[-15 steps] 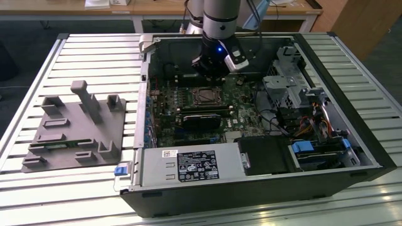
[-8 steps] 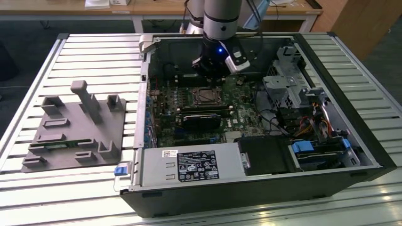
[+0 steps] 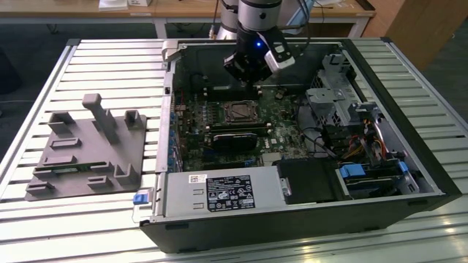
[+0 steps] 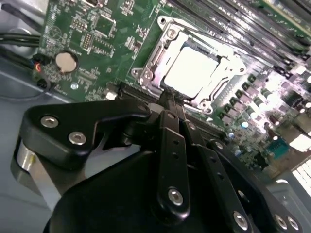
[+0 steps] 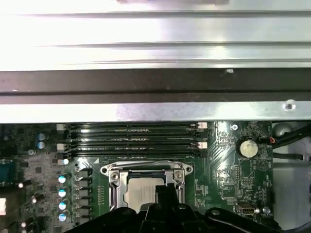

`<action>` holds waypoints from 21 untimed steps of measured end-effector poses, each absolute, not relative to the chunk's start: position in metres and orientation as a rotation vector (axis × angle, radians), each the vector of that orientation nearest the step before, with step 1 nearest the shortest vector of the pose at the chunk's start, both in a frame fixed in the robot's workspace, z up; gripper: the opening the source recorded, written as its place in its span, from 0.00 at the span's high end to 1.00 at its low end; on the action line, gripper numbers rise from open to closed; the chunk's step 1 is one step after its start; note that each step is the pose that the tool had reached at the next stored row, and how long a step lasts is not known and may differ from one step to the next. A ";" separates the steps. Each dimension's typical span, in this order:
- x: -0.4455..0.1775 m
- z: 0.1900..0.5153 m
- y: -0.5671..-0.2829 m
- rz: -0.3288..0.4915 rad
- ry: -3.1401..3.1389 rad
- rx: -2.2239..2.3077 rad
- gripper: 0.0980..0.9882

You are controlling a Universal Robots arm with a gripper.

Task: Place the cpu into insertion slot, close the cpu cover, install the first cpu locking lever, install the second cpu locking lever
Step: 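Install the second cpu locking lever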

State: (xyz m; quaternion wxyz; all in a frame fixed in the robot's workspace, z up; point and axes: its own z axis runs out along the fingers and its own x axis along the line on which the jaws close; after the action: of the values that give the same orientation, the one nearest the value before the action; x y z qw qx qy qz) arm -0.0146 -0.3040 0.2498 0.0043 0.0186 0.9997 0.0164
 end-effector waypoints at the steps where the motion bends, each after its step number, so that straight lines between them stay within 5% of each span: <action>1: -0.015 0.250 -0.304 0.052 3.132 0.058 0.99; 21: -0.014 0.243 -0.341 0.111 3.153 0.059 0.99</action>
State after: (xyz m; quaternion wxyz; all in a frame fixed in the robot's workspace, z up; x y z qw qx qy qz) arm -0.0142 -0.3412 0.2425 -0.0071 0.0187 0.9992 0.0350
